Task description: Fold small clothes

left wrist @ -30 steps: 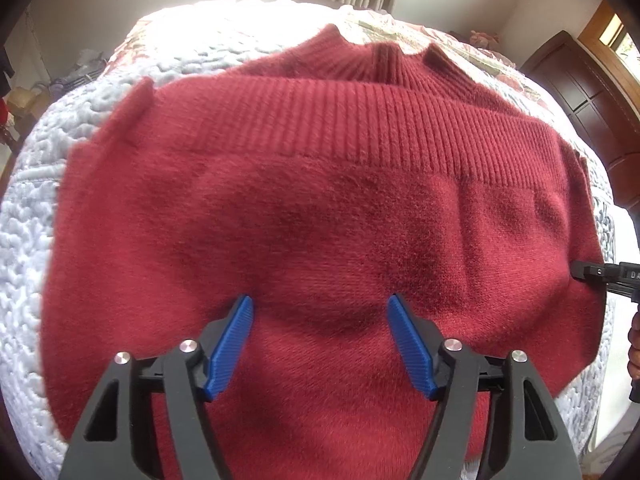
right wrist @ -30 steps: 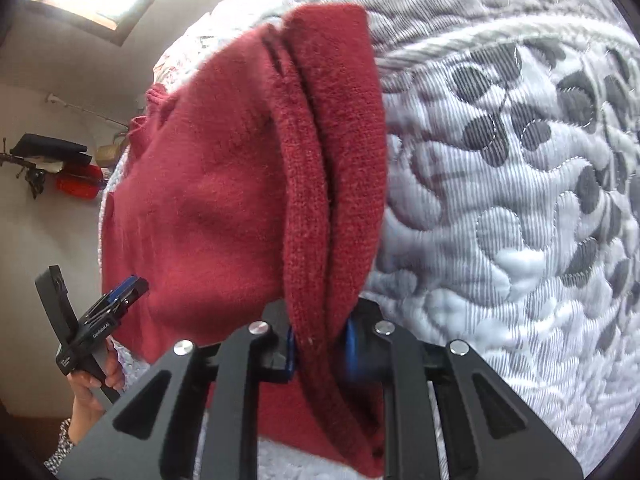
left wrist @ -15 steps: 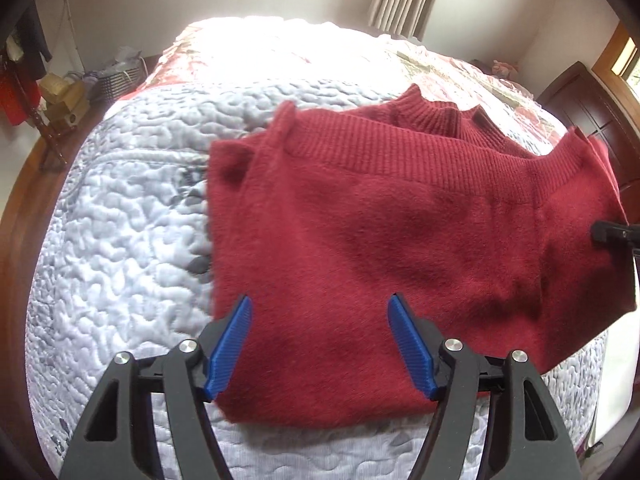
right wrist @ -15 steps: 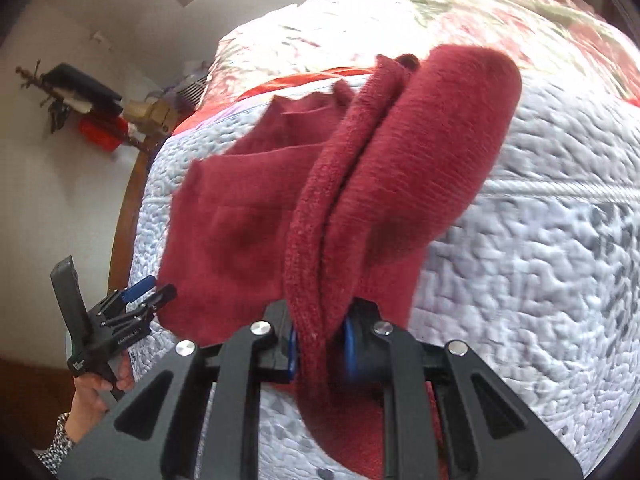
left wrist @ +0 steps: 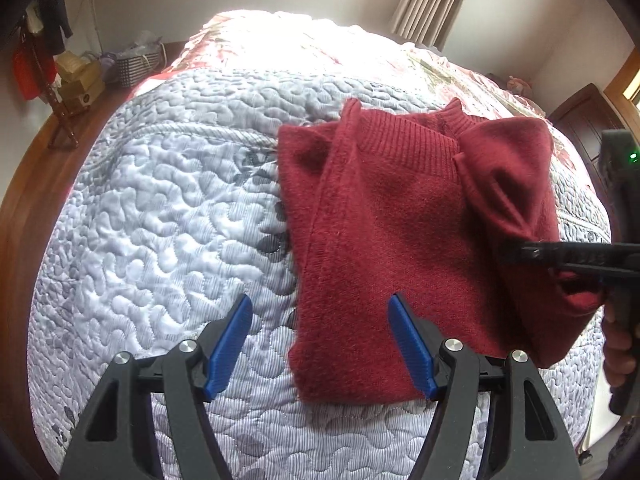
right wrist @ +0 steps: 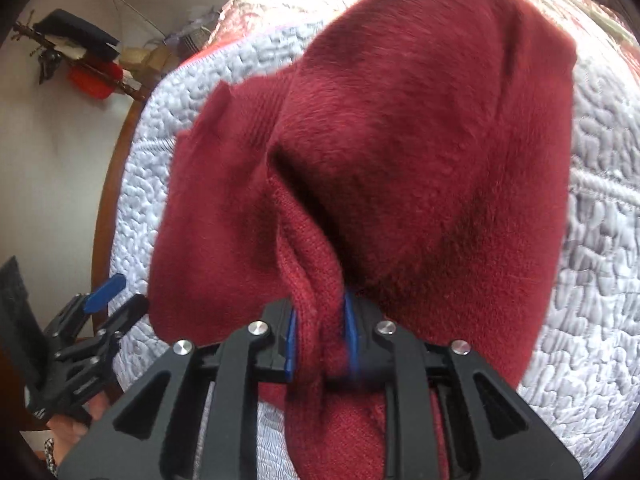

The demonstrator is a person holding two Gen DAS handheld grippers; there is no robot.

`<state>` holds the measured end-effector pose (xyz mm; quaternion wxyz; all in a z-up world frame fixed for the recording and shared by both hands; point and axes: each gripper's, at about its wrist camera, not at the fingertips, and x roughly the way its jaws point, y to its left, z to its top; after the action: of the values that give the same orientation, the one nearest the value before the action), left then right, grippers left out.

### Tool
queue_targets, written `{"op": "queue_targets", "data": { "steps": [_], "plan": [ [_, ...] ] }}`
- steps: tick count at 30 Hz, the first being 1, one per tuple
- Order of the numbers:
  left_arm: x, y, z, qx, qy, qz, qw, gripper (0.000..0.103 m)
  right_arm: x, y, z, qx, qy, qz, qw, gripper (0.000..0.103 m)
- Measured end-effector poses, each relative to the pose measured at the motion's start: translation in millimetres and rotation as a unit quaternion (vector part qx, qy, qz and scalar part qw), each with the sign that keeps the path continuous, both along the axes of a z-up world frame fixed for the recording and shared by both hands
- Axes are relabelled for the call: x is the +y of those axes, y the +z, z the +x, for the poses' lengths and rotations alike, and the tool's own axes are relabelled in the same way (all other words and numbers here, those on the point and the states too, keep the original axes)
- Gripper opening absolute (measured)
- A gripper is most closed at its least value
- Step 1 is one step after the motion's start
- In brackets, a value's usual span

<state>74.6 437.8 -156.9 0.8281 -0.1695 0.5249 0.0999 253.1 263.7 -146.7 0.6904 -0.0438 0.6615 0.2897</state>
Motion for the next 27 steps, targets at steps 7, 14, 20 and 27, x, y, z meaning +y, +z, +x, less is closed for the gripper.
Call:
{"op": "queue_targets", "data": {
  "steps": [7,14,20,27],
  "plan": [
    [-3.6,-2.3,4.4,0.004,-0.002,-0.015,0.9999,0.071,6.6,8.1,-12.0,0.016,0.035,0.025,0.999,0.044],
    [-23.8,3.9,26.0,-0.013,-0.018,-0.077,0.9967,0.072,-31.6,71.0,-17.0,-0.051,0.035,0.047,0.997,0.046],
    [-51.8,-7.8,66.7,-0.014,-0.038,-0.147,0.9884,0.075,-92.6,55.0,-14.5,-0.051,-0.015,0.015,0.998,0.047],
    [-78.3,-46.9,105.6,0.034,-0.047,-0.196,0.9789,0.075,-156.8,12.8,-14.4,-0.033,-0.060,-0.018,0.997,0.047]
  ]
}}
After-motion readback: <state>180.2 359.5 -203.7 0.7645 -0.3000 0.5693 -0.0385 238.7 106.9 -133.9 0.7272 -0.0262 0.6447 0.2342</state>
